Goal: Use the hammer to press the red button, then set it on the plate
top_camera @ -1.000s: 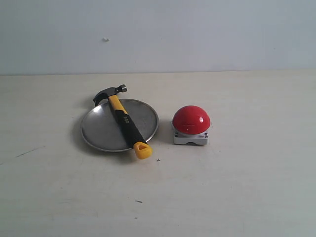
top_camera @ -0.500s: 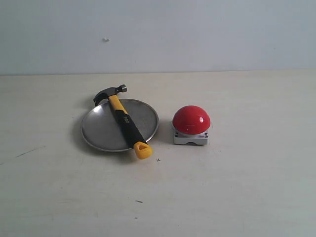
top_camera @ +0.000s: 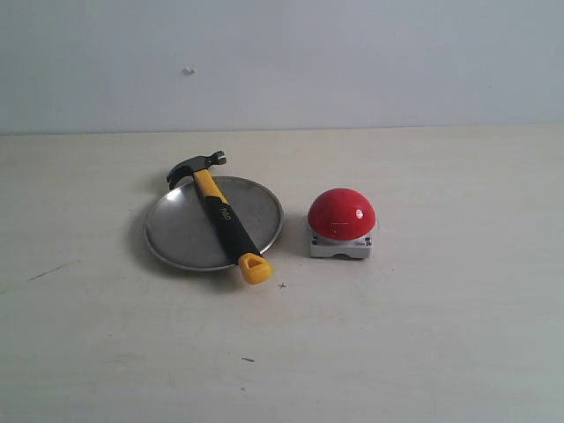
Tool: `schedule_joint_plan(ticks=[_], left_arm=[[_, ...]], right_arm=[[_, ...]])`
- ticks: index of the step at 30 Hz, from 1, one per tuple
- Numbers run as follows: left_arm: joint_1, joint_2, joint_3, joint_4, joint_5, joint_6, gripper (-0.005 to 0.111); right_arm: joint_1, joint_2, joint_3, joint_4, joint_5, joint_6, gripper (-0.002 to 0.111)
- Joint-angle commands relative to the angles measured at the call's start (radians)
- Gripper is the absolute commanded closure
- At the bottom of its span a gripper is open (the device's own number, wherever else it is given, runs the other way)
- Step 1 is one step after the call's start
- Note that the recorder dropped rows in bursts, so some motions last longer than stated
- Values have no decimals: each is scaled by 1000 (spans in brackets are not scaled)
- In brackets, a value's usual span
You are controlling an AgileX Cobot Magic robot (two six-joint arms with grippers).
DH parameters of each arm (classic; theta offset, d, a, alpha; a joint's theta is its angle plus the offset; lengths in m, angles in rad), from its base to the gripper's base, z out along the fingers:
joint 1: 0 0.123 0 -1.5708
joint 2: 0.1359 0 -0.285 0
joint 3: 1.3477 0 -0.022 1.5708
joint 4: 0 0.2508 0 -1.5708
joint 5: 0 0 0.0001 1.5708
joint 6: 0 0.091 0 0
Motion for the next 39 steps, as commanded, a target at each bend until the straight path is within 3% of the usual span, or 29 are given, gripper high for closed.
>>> schedule_joint_plan(ticks=[1,7,39], left_arm=[[19,-6,52,-20,-58,54,107],[19,-6,52,-74,-43,-5,107],[19,-6,52,-59,-43,-3,107]], right_arm=[[1,-5,1,0,-13,-8,108],[1,-5,1,0,-13,-8,108],[1,-5,1,0,-14,-12,108]])
